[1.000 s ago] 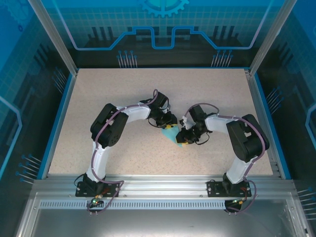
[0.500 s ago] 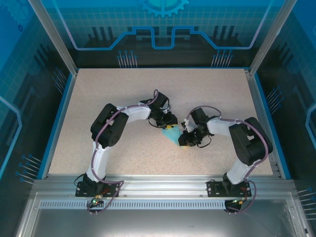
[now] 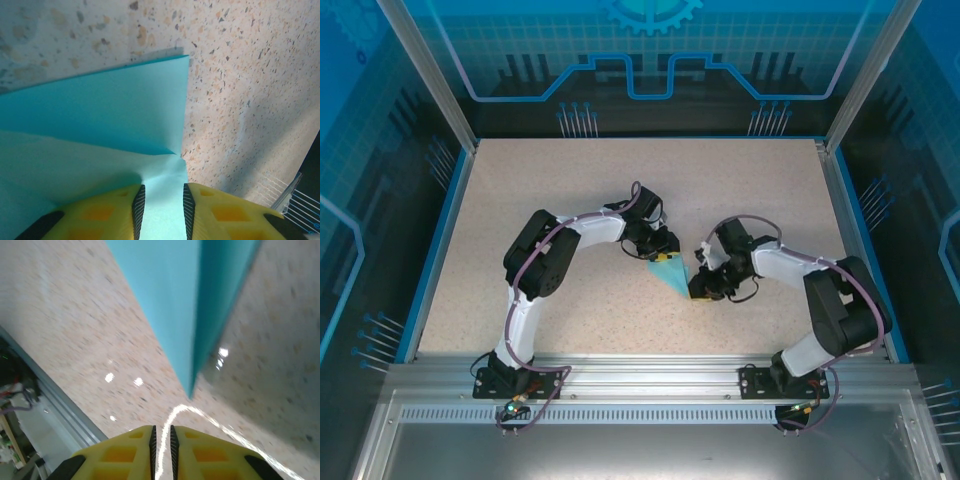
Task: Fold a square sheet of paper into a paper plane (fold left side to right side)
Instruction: Fourth fold the wing at the center of the table.
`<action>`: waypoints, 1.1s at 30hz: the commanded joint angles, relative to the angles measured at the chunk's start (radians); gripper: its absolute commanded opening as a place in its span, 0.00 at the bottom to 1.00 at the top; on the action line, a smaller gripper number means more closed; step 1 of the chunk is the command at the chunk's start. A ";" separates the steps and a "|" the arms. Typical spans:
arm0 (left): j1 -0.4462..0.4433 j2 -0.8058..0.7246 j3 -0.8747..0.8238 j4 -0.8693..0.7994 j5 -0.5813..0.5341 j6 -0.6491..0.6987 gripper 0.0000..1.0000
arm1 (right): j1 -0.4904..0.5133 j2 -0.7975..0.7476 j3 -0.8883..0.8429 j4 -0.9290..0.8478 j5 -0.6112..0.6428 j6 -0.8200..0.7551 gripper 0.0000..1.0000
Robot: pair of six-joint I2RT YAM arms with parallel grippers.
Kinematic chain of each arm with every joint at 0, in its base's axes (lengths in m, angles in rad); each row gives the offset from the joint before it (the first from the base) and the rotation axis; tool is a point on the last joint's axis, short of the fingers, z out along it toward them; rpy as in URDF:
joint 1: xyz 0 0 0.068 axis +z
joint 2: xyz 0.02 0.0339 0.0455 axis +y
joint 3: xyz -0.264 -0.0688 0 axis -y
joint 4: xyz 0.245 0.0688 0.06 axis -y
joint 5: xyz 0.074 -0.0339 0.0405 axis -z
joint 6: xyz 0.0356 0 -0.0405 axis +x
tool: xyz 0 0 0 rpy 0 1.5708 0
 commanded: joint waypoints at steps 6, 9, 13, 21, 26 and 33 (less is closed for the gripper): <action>-0.002 0.051 -0.036 -0.060 -0.082 -0.004 0.32 | 0.034 0.162 0.102 0.188 0.029 0.092 0.16; 0.000 0.050 -0.028 -0.071 -0.086 0.004 0.32 | 0.042 0.225 0.103 0.177 0.064 0.088 0.15; 0.009 0.049 -0.008 -0.089 -0.088 0.022 0.32 | 0.042 0.261 0.081 0.147 0.098 0.089 0.14; 0.093 0.056 0.030 -0.127 -0.086 0.076 0.33 | 0.042 0.263 0.032 0.077 0.182 0.072 0.12; 0.157 0.095 0.108 -0.164 -0.069 0.119 0.33 | 0.042 0.269 0.027 0.076 0.184 0.072 0.11; 0.216 0.141 0.215 -0.227 -0.066 0.146 0.33 | 0.042 0.264 0.020 0.084 0.176 0.072 0.11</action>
